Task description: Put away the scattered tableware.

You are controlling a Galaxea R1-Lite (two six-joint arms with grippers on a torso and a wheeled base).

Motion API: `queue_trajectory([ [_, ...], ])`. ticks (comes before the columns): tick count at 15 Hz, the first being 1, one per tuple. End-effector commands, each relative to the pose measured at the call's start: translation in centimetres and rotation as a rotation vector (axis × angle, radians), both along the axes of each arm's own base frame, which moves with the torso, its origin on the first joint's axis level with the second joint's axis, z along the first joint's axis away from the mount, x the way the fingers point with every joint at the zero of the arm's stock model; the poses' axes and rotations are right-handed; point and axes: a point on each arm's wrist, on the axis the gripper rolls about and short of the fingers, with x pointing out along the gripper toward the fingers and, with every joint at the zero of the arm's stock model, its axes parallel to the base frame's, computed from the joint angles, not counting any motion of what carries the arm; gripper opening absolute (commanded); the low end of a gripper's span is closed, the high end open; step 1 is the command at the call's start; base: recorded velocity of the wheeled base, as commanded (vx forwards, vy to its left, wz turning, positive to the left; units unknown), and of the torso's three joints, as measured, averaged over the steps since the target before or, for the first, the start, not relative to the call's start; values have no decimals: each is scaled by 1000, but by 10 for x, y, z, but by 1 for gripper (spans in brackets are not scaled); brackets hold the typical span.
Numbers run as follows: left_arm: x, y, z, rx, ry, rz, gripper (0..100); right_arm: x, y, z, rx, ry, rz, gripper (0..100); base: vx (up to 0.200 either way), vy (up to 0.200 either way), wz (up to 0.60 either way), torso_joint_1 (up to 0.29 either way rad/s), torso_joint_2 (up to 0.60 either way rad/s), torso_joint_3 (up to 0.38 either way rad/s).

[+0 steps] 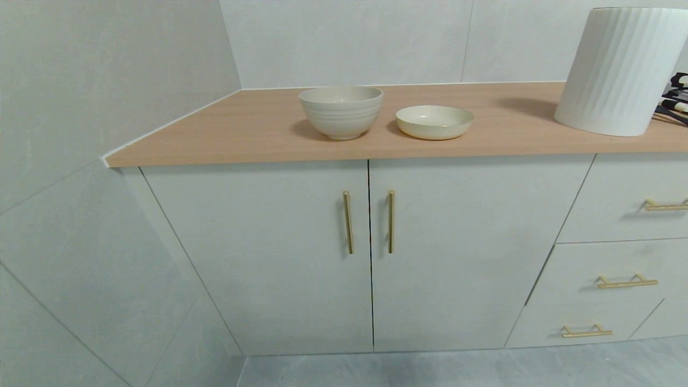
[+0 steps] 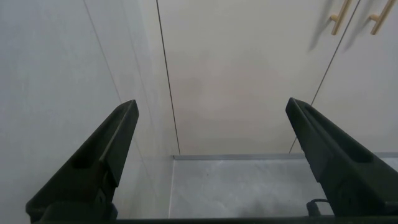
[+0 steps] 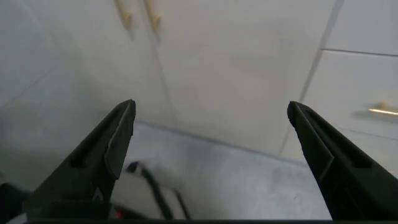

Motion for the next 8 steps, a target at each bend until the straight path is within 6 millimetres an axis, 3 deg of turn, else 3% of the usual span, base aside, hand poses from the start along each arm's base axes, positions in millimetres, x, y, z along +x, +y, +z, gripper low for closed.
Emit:
queue_trajectory([
  [1, 0, 0, 0, -1, 0, 1, 100, 69, 15, 50, -23, 209, 149, 100, 0, 0, 0, 0, 0, 0],
  [3, 0, 0, 0, -1, 0, 1, 100, 109, 30, 68, -31, 240, 207, 100, 0, 0, 0, 0, 0, 0],
  [5, 0, 0, 0, -1, 0, 1, 100, 151, 47, 73, -24, 237, 244, 100, 0, 0, 0, 0, 0, 0],
  [6, 0, 0, 0, -1, 0, 1, 100, 162, 54, 73, -15, 240, 263, 100, 0, 0, 0, 0, 0, 0],
  [8, 0, 0, 0, -1, 0, 1, 100, 199, 83, 73, -10, 242, 336, 100, 0, 0, 0, 0, 0, 0],
])
